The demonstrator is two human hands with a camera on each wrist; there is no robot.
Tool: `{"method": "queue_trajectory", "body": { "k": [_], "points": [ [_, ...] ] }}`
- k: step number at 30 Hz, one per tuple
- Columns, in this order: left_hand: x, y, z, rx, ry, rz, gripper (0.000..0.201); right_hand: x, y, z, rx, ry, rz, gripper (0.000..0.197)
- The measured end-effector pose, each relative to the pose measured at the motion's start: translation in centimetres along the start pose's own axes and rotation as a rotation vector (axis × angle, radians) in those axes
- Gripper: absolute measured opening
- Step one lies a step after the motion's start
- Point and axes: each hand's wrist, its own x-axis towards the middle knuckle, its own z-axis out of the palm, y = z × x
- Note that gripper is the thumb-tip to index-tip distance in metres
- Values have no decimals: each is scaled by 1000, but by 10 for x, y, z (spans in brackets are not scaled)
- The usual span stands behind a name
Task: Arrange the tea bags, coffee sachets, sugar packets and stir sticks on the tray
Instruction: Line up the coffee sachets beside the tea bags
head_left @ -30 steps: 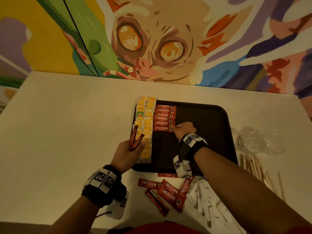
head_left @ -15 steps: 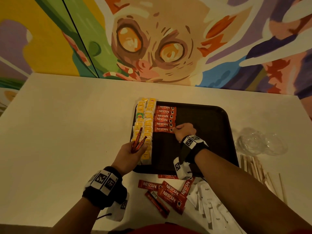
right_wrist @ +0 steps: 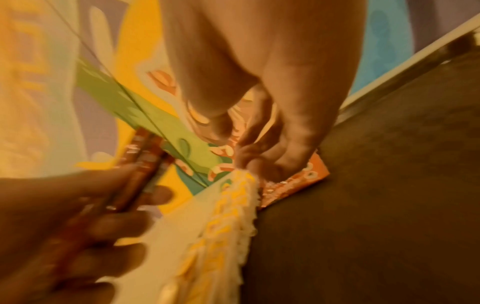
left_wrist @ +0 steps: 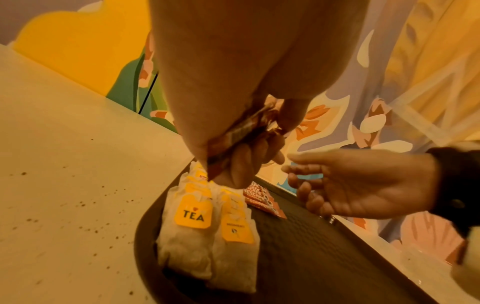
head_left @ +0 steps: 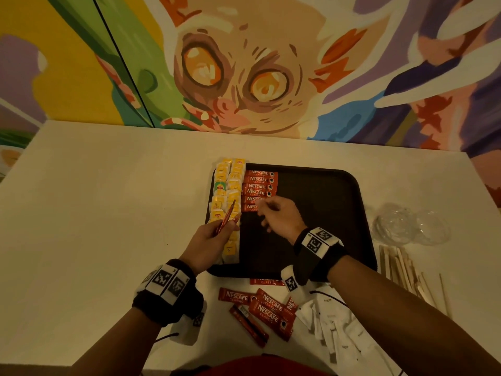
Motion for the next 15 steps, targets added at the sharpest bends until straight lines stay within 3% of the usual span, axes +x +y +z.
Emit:
{"method": "queue_trajectory", "body": {
  "k": [3,5,11,15],
  "points": [
    [-1,0,1,44,-6,89,25,-21,-7,6,81,-195,-36,29],
    [-2,1,1,82,-5,131,21,-30,-9,9,170,-231,-25,24],
    [-5,1,-3,94,16,175,14,-44,-5,6,304,-228,-76,10],
    [-3,-1,-9,33,89,12,37,-45,0,2,252,-131,-130,9]
  ]
}}
